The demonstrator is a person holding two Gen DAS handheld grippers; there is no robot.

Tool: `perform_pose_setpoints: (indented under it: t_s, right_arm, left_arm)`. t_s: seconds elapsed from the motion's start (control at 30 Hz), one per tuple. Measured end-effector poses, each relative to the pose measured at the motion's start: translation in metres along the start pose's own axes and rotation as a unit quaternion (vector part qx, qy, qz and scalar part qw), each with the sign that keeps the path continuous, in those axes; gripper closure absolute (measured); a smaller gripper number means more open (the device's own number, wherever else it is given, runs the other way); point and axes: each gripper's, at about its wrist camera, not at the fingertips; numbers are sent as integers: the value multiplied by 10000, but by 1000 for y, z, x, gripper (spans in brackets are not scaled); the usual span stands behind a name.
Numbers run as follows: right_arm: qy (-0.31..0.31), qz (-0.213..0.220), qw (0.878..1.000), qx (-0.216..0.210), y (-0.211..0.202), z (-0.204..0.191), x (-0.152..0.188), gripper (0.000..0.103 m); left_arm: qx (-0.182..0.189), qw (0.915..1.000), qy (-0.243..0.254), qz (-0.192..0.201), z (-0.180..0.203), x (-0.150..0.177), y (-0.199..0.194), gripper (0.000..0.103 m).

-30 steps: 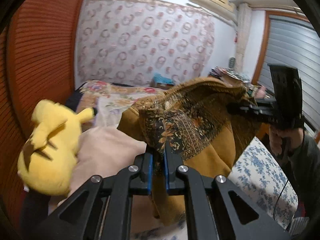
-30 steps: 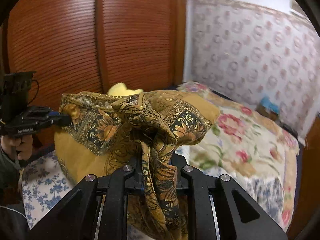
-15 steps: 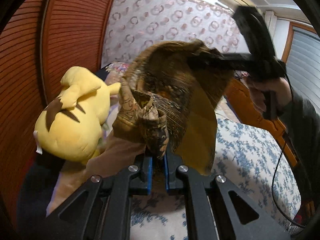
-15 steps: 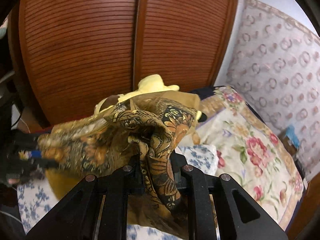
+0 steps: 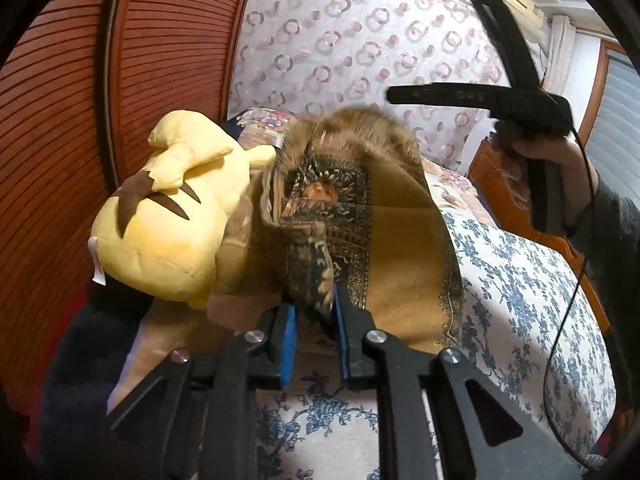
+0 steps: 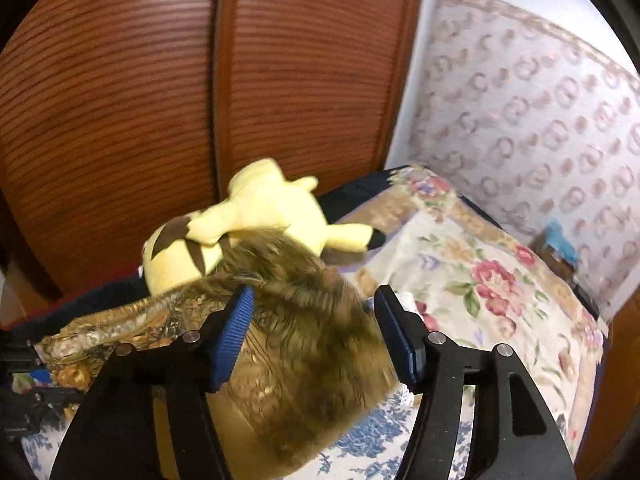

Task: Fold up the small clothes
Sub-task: 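Lower the folded gold cloth beside the yellow plush toy and open both grippers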

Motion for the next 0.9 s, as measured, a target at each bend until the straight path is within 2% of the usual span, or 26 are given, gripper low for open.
perform_pose_setpoints:
  t_s: [0.03,0.1,0.2,0.4,0.47,0.57,0.7,0.9]
  right_arm:
    - [70,46,9999,62,-5,3,3,37]
    - [193,103,9995,220,-15,7,10,37]
    - [432,79,9990,76,-28,11,24,37]
    - [747,191,9968,191,-69,5,61,37]
    - [810,289,9959,279,-90,-1,77,36]
    - [963,396,9937,415,-119,-7,100,26]
    - [1156,460,9901,646,-156,-14,127,19]
    - [1415,489,9807,1255,-204,-21,163,18]
  left_arm:
    - [-3,10000,11,26,-1,-1,-2,83]
    - [16,9999,31,95,-1,-2,-7,70]
    - [-5,9997,89,238,1,-5,-17,64]
    - [-124,9985,381,360,19,-9,-28,53]
    - [-56,9982,476,371,29,-8,-31,53]
    - [48,9974,623,372,45,-5,-32,50]
    - [178,9955,843,390,73,1,-37,48]
    - [270,9934,1031,434,112,9,-43,47]
Point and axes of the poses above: each gripper's, at about its wrist camera, not at the fingertips, and y roughly the way its jaws point, z to its right, x to its underside, and after that the axes turned 7 degrees about -y, right-handed
